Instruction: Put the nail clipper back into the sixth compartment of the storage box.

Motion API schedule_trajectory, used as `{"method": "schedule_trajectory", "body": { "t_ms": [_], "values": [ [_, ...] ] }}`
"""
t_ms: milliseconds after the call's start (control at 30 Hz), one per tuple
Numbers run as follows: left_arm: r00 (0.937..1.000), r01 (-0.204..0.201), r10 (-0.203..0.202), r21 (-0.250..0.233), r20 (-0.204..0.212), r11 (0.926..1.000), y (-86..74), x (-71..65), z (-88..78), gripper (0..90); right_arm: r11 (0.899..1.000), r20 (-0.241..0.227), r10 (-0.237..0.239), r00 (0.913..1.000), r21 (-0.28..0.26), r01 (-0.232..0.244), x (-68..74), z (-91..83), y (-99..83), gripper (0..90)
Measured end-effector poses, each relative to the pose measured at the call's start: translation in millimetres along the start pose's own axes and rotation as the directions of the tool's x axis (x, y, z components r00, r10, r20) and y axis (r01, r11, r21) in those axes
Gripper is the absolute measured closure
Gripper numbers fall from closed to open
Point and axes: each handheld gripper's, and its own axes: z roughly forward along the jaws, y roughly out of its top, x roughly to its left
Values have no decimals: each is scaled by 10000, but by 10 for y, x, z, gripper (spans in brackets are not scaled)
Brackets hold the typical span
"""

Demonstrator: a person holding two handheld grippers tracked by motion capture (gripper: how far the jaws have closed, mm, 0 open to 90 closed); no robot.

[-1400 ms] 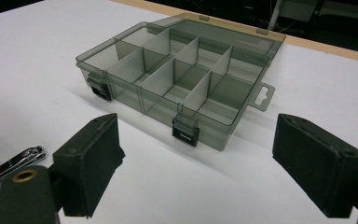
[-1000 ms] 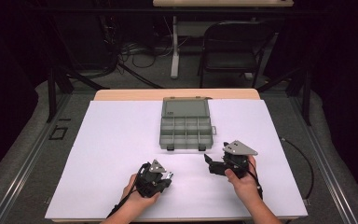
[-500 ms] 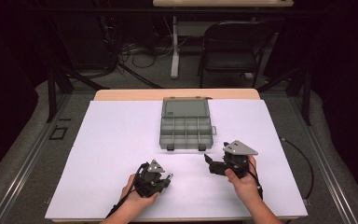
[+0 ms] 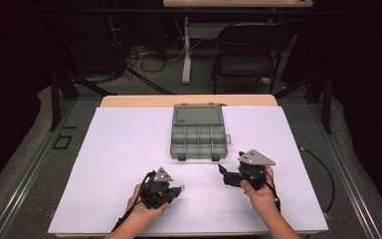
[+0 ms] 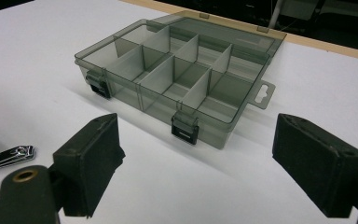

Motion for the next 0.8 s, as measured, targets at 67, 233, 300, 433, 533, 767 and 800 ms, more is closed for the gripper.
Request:
{"method": "schedule_trajectory", "body": {
  "t_ms": [67,233,300,433,533,767,800],
  "values": [
    [10000,77,-77,-196,-10,9998,18,17,-53,846,10000,-10,-15,10000,23,15,-2,-1,0,147],
    [9994,216,-244,-1071,-254,9940,67,110,-269,780,10000,-25,-19,10000,31,19,0,1,-1,147],
    [9987,387,-431,-1492,-264,9880,76,153,-346,735,10000,-30,-18,10000,31,19,1,0,-1,147],
    [9967,563,-679,-2230,-448,9732,96,266,-500,629,10000,-11,-6,10000,7,6,-1,5,-3,147],
    [9947,558,-757,-2541,-696,9656,103,316,-567,555,10000,-10,-26,10000,47,26,7,9,-6,147],
    [9858,574,-1131,-3835,-1241,9217,80,541,-822,478,10000,1,-32,10000,65,32,10,8,-6,148],
    [9832,662,-1268,-3916,-1309,9177,73,575,-850,472,9998,15,-66,10000,186,65,8,3,-4,148]
  ]
}}
